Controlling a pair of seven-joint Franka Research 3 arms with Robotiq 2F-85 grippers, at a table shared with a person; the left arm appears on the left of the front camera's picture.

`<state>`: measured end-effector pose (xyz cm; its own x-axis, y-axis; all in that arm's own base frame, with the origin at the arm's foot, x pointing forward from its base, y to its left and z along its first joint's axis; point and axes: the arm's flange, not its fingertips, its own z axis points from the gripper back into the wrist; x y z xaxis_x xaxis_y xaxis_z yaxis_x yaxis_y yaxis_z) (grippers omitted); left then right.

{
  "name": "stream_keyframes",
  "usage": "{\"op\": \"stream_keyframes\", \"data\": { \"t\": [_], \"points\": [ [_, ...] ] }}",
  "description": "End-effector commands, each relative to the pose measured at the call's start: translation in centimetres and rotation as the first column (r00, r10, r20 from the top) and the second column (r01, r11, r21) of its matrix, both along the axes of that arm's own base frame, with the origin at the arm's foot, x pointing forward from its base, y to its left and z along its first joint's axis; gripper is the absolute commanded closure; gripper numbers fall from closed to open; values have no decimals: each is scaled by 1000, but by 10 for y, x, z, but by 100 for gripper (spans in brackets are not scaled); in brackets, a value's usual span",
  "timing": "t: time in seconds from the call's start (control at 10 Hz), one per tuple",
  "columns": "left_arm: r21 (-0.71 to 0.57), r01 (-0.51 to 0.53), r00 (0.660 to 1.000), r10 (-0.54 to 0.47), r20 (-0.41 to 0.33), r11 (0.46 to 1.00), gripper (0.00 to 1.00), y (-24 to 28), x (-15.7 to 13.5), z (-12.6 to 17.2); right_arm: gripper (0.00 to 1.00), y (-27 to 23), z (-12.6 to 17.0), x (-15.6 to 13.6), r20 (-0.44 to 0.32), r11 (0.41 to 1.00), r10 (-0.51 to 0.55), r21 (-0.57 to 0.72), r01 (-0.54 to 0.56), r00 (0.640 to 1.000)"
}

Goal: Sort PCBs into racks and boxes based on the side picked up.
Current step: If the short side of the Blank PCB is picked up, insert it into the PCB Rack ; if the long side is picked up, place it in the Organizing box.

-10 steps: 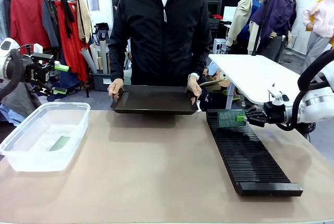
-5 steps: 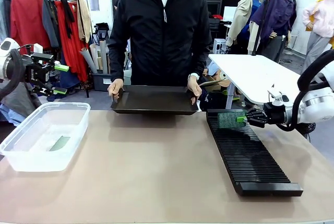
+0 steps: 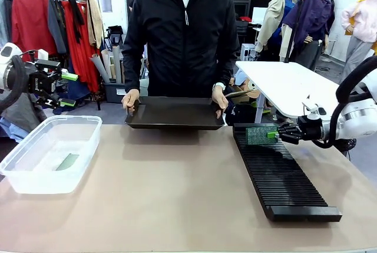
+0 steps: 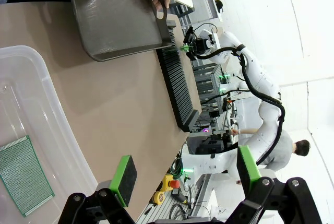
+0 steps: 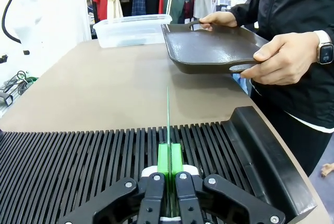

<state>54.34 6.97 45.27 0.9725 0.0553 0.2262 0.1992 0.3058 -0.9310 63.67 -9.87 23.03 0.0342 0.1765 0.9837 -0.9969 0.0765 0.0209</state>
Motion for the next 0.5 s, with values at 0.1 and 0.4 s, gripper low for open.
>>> {"op": "stream_keyframes", "data": {
  "t": [0.1, 0.4],
  "points": [
    [6, -6, 1000, 6, -4, 1000, 0, 0, -1, 2, 100, 1, 0, 0, 0, 1000, 3, 1, -3, 1000],
    [6, -6, 1000, 6, -4, 1000, 0, 0, -1, 2, 100, -1, -1, 1, 5, 1000, 16, 18, -16, 1000]
  ]
}}
